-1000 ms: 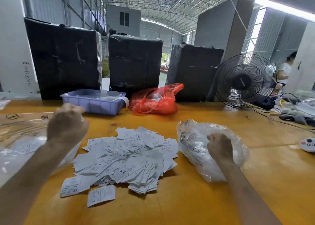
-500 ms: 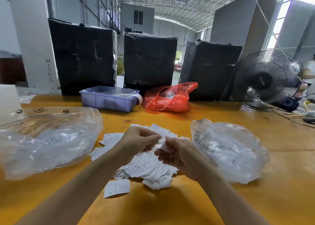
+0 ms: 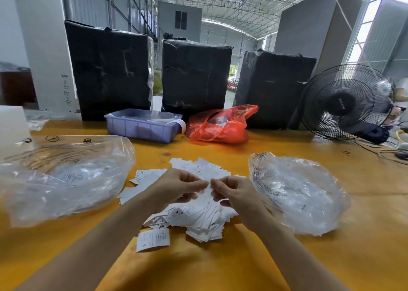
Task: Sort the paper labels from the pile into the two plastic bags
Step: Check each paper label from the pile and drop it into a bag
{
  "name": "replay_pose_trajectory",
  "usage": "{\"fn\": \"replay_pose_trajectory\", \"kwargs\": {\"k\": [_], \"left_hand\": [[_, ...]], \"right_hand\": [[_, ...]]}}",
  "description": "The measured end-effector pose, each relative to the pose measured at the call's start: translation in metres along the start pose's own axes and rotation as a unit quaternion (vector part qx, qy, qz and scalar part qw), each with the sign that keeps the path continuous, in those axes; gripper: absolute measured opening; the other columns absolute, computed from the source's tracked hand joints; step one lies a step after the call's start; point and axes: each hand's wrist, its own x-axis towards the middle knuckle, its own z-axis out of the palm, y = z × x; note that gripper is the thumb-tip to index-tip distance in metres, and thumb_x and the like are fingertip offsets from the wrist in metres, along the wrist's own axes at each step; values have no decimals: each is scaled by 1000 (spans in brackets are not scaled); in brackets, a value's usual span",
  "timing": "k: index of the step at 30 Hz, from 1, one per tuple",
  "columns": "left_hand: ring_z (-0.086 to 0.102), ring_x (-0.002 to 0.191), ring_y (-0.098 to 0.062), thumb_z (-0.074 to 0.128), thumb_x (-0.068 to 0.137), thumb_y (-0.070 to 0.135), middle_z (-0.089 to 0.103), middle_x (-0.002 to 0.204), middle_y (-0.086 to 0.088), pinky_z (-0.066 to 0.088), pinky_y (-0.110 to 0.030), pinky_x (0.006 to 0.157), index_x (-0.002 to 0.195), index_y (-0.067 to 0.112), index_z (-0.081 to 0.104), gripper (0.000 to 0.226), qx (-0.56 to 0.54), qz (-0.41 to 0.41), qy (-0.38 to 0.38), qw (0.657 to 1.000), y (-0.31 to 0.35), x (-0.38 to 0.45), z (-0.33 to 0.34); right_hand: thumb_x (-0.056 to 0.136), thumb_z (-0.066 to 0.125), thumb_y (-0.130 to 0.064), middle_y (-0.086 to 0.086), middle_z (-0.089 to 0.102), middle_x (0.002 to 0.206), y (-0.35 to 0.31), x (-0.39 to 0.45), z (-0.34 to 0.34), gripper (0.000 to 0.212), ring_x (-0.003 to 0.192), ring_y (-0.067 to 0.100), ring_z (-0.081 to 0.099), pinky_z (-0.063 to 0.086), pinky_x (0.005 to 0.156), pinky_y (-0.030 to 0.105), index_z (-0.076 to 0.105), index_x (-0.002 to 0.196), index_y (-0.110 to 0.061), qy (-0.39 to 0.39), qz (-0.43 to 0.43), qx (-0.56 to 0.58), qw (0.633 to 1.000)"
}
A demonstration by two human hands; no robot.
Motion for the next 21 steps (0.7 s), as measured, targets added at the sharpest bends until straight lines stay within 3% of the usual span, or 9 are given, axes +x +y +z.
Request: {"fn": "replay_pose_trajectory", "kwargs": {"k": [4,7,9,11,13,15,17,19,21], "left_hand": [[60,66,-12,81,54,28,68,75,-4,50,-21,64,98,11,69,48,5,10,-25,1000,-3,1,-1],[50,56,-11,82,55,26,60,64,-5,44,-19,54,84,8,73,36,3,7,-17,1000,-7,2,-3],[46,50,-10,82,57,23,57,57,-3,40,-18,49,77,6,72,28,-16,1,26,1000,-7,5,-8],[46,49,-11,82,61,17,58,56,-2,41,-19,50,76,4,69,23,-58,3,88,994,-8,10,-15],[55,57,-14,81,65,12,62,62,-5,46,-21,57,77,2,67,22,-99,13,141,985,-9,13,-25],[61,62,-15,80,67,10,66,70,-9,51,-20,58,79,1,64,21,-123,21,175,977,-11,15,-33],[61,57,-12,79,69,7,66,71,-11,51,-16,52,77,1,63,19,-133,26,188,973,-13,16,-37],[58,51,-10,79,70,4,65,68,-10,48,-16,48,77,2,63,18,-133,25,192,972,-14,17,-37],[57,50,-10,79,70,4,64,66,-6,45,-18,47,78,5,63,18,-124,21,199,972,-15,18,-36]], "right_hand": [[86,66,-24,2,63,59,-1,1,4,24,54,9,57,45,54,17,66,73,-4,-16,-35,-68,997],[88,62,-29,2,64,58,0,5,8,30,51,9,57,44,52,18,65,70,-5,-9,-37,-62,997],[92,58,-31,3,67,64,2,8,10,32,54,11,60,46,53,20,66,77,-4,16,-49,-86,995],[92,59,-25,4,69,73,8,10,13,25,61,14,63,50,59,26,68,84,-4,34,-96,-211,972],[89,64,-24,5,71,80,13,8,24,19,69,15,62,50,66,27,71,87,-6,1,-142,-304,942],[86,64,-39,2,70,87,17,4,40,29,79,12,57,45,72,27,72,89,-12,-32,-166,-356,919],[81,57,-61,1,66,101,21,4,57,48,97,15,48,41,82,33,69,95,-17,-32,-156,-453,877],[75,56,-69,1,59,110,23,4,65,57,107,20,41,38,88,37,65,100,-19,-31,-109,-510,852],[74,67,-58,1,60,105,21,5,65,46,103,18,46,42,85,35,65,97,-18,-26,-66,-448,891]]}}
